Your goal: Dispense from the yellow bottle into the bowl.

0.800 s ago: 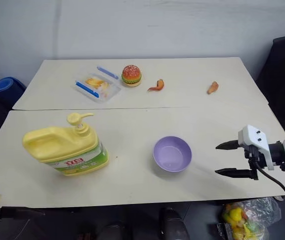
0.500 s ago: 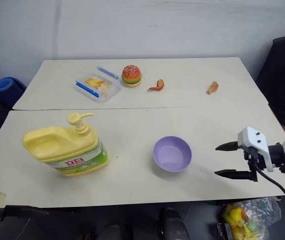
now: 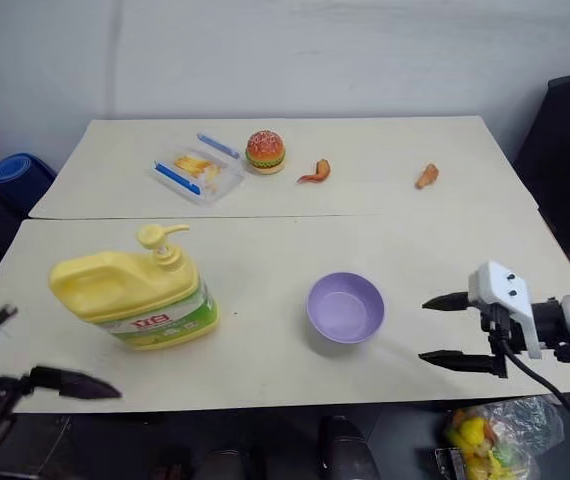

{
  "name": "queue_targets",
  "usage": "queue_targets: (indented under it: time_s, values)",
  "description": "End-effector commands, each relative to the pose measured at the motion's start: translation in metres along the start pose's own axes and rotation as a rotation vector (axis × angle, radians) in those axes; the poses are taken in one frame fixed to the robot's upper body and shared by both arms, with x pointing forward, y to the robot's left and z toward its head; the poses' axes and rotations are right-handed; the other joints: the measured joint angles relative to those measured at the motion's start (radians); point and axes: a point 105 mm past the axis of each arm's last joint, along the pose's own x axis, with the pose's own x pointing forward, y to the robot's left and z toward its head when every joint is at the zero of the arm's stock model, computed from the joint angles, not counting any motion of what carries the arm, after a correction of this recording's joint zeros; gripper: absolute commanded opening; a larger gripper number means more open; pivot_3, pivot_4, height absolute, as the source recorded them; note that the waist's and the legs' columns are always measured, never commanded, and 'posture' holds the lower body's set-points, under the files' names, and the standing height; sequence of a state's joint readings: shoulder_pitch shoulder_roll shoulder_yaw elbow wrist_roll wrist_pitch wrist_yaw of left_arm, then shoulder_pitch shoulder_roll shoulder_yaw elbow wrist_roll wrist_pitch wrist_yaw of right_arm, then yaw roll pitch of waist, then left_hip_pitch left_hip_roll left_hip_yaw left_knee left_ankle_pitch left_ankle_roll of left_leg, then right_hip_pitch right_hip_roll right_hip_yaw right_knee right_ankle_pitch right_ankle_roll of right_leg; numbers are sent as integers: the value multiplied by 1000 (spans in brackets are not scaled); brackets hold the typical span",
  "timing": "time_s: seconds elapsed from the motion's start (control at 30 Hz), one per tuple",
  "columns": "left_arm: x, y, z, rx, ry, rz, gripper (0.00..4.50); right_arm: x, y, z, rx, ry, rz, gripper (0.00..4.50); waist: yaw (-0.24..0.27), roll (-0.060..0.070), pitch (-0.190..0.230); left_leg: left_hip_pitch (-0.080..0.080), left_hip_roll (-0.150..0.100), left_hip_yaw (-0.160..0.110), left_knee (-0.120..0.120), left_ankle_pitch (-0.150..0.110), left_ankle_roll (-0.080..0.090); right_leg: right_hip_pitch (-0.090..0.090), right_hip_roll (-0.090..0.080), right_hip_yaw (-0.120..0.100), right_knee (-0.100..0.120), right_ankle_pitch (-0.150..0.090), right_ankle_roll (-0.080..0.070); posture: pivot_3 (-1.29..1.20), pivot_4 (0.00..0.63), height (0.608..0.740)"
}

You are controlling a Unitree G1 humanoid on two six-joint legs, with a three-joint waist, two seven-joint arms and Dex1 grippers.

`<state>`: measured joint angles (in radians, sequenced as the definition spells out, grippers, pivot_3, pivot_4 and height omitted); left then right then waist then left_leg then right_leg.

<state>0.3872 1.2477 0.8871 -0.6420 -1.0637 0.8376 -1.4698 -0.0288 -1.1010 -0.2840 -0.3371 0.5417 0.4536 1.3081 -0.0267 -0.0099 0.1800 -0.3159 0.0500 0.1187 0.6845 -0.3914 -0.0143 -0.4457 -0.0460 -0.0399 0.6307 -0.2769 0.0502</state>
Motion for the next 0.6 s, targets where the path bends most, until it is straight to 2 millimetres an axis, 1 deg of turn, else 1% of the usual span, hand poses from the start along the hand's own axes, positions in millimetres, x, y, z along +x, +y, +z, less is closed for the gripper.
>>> queue_targets:
  time_s: [0.03, 0.13, 0.2, 0.3, 0.47, 0.6]
  values:
    - [0, 4, 20, 81, 10, -98, 4500, 21, 10, 18, -65, -39, -9, 4480, 0, 0, 0, 0, 0, 0, 0, 0, 0, 0, 1, 0, 0, 0, 0, 0, 150, 740]
    - [2, 14, 30, 177, 76, -153, 4500, 48, 16, 16, -91, -22, -25, 4480, -5, 0, 0, 0, 0, 1, -1, 0, -2, -1, 1, 0, 0, 0, -1, 0, 150, 740]
    - [2, 20, 35, 215, 93, -186, 4500, 66, 14, 12, -99, -14, -53, 4480, -3, -1, 0, 0, 0, 2, -1, 0, -2, -2, 1, 1, 1, -1, -1, 0, 150, 740]
    - [3, 31, 38, 264, 126, -214, 4500, 85, 10, 4, -113, 9, -90, 4480, -1, 0, 0, -1, -1, 4, 0, 0, -2, -3, 2, 1, 2, -1, -1, 0, 150, 740]
    - [4, 38, 47, 314, 139, -239, 4500, 107, 12, -9, -161, 61, -86, 4480, 0, -2, 0, -3, -1, 6, 1, 0, -2, -4, 3, 0, 2, -1, -1, 0, 150, 740]
    - [5, 42, 53, 341, 137, -244, 4500, 120, 10, -18, -159, 77, -87, 4480, -1, -2, 0, -3, -1, 9, 1, 0, -2, -4, 3, 1, 2, -1, -1, 0, 150, 740]
